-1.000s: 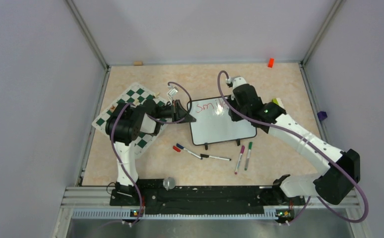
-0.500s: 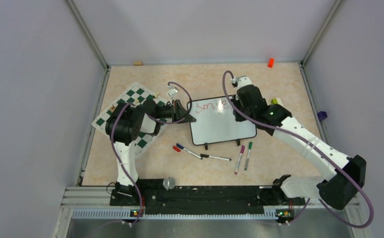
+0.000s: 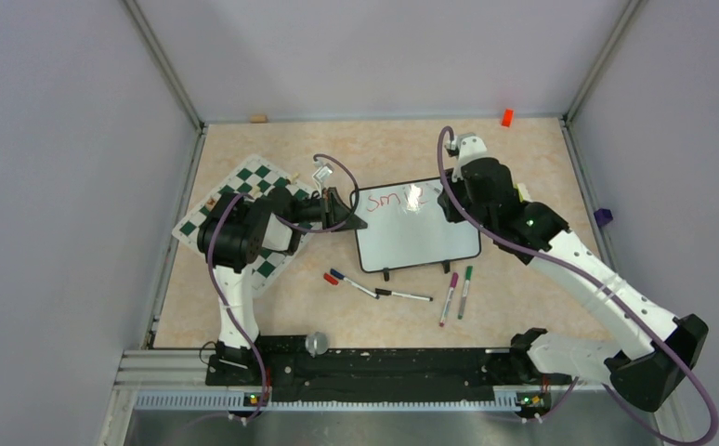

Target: Write a sentence on the whiteboard

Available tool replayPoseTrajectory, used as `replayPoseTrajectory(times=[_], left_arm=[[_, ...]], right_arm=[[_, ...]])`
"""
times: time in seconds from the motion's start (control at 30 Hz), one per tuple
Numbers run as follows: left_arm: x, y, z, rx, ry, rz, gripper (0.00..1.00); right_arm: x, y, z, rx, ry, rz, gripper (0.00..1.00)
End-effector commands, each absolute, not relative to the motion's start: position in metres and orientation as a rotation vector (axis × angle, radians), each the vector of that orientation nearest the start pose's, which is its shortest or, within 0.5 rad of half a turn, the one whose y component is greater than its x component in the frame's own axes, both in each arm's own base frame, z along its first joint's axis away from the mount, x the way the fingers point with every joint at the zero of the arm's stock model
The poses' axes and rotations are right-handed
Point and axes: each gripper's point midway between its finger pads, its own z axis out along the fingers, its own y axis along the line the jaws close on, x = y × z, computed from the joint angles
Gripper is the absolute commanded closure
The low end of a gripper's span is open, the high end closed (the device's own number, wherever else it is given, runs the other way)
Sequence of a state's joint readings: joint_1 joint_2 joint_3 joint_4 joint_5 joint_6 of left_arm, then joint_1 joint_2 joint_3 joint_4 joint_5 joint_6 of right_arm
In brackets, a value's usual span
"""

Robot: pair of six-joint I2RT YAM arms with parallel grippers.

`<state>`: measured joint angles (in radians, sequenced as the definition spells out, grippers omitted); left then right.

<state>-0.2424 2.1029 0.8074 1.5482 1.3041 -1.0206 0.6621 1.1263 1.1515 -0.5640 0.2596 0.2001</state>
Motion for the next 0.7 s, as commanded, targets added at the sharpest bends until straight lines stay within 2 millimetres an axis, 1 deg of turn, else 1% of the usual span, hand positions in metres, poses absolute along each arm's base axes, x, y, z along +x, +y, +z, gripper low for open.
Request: replayPoseTrajectory(times=[0.0, 0.2, 0.4, 0.67], left_arm=[[0.304, -0.263, 0.136, 0.777, 1.613, -1.768, 1.0], [0.306, -0.263, 0.136, 0.767, 1.617, -1.771, 1.0], [0.313, -0.264, 0.135, 0.699, 1.63, -1.756, 1.0], [0.315, -0.264, 0.131, 0.679, 1.654, -1.743, 1.0]], right_arm=[[0.294, 0.173, 0.276, -0.3, 2.001, 0.251, 1.0], [0.294, 0.17, 0.283, -0.285, 1.981, 0.247, 1.0], [0.293, 0.17, 0.29, -0.274, 1.966, 0.257, 1.0], [0.293, 0.168, 0.294, -0.264, 1.956, 0.258, 1.0]])
